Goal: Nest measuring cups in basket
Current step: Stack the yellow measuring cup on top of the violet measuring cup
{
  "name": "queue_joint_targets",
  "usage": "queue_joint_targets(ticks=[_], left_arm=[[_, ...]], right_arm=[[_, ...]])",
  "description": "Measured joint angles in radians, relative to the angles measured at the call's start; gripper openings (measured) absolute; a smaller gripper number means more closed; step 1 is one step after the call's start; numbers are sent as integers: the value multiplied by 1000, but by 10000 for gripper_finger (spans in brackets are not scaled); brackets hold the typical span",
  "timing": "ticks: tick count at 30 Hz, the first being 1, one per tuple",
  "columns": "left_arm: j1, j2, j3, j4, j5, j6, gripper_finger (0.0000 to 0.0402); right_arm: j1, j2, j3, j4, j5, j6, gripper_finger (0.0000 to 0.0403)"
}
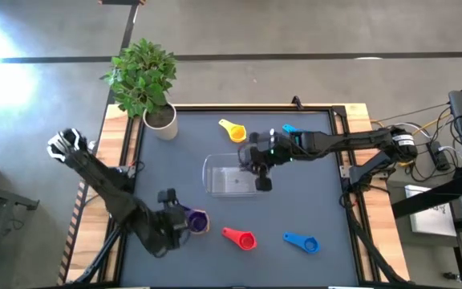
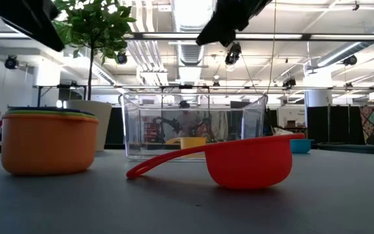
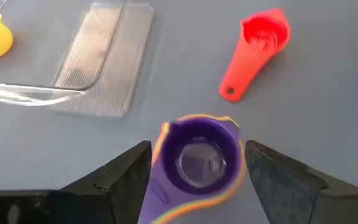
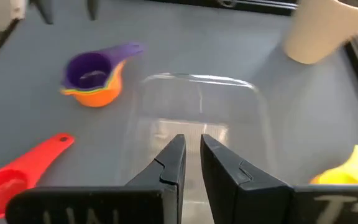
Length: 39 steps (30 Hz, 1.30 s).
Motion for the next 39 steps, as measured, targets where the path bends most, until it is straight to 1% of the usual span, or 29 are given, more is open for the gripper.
queue_joint_targets(ticks=[2,8,11,13,15,16,19,22,26,29,31,34,36,39], left_arm=[[25,-95,-100,119,1,39,228],[113,-347,-311,325,1,166,202],[164,-444,-383,419,13,250,190],[206,-497,-417,448,44,283,183],[247,-541,-436,457,92,301,175],[266,-558,-443,456,112,307,172],[308,-595,-451,455,123,331,162],[323,-616,-453,457,89,361,156],[324,-621,-455,423,64,350,155],[324,-615,-447,374,63,244,155],[324,-617,-446,354,65,232,155],[327,-631,-446,339,88,272,155],[334,-651,-446,327,89,318,155],[364,-697,-447,293,88,378,155]], right_arm=[[-48,0,0,0,-13,-6,38],[-228,5,0,11,-20,-52,38],[-337,28,0,32,-93,-44,38],[-405,51,0,54,-148,-30,38],[-462,76,0,61,-177,-29,38],[-489,91,0,64,-182,-38,38],[-548,143,0,63,-195,-46,38],[-581,195,0,65,-196,-51,38],[-597,229,0,65,-196,-68,38],[-606,207,0,58,-197,-93,38],[-614,172,0,46,-199,-113,38],[-632,111,0,31,-207,-131,38],[-644,80,-4,44,-247,-124,38],[-647,70,-12,90,-301,-93,38]])
